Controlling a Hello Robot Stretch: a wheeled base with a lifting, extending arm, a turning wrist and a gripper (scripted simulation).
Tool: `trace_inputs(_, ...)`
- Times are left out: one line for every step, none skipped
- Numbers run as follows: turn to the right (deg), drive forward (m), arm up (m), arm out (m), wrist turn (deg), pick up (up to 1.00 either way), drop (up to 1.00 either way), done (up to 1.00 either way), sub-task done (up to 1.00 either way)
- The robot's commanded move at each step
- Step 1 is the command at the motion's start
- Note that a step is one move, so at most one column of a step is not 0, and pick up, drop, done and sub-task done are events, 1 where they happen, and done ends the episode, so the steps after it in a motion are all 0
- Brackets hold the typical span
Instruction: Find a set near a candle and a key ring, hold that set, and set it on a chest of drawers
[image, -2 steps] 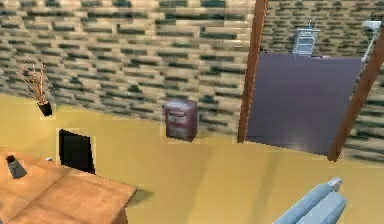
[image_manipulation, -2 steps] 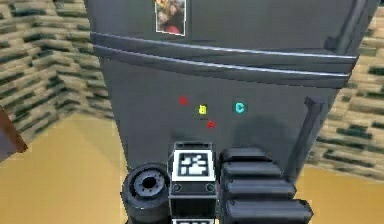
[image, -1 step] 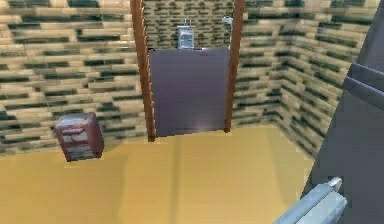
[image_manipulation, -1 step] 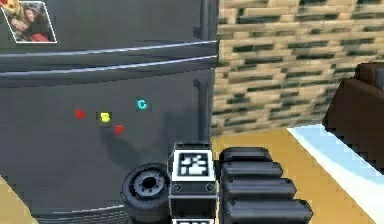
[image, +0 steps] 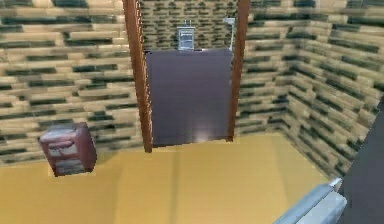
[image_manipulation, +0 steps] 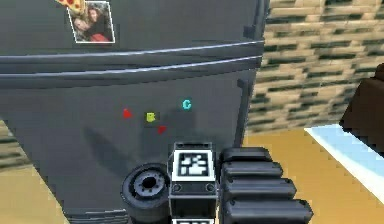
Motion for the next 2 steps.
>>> trace_inputs(3.0, 0.00, 0.00, 0.00, 0.0, 0.00, 0.00, 0.00, 0.00)
trace_inputs(0.0, 1.00, 0.00, 0.00, 0.0, 0.00, 0.00, 0.00, 0.00)
